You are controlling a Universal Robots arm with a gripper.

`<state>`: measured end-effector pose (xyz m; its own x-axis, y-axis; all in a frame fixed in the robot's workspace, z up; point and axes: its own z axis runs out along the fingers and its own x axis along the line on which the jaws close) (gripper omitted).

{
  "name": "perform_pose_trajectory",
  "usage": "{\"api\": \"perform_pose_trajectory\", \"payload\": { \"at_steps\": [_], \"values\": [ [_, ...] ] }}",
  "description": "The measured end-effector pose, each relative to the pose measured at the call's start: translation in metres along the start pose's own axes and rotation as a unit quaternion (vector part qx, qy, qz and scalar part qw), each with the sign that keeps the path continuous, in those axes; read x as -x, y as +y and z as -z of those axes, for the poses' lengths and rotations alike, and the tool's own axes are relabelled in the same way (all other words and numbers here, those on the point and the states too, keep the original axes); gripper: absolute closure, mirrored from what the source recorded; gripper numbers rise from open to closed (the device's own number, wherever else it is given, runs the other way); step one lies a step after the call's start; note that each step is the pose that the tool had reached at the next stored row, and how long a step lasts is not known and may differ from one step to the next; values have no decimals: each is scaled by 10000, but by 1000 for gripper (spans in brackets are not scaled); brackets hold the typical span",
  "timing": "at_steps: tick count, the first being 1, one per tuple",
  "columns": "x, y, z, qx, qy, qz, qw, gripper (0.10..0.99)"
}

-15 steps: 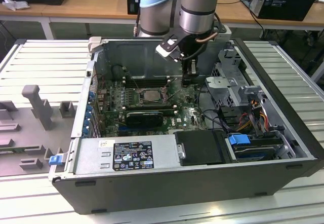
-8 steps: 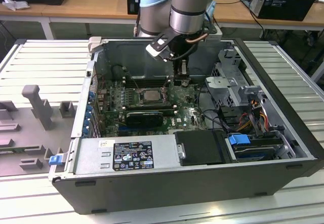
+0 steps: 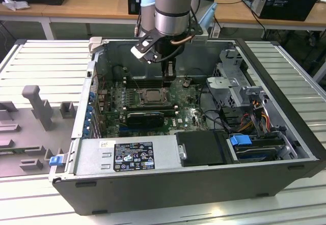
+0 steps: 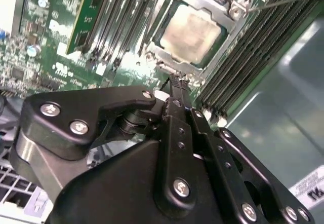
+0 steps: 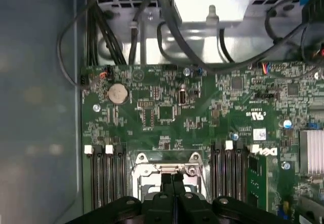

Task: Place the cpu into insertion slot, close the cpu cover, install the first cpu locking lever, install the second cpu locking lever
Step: 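Close the cpu cover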

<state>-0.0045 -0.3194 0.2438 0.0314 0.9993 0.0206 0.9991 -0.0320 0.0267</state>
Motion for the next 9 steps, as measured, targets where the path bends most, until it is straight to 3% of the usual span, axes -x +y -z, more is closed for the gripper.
{"api": "perform_pose_trajectory", "payload": {
  "at_steps": [3, 5, 9],
  "values": [
    [3, -47, -76, 0, 0, 3, 10000, 980],
    [6, -125, -121, 0, 0, 4, 10000, 980],
    [-4, -237, -135, -1, 1, 62, 10000, 980]
  ]
}}
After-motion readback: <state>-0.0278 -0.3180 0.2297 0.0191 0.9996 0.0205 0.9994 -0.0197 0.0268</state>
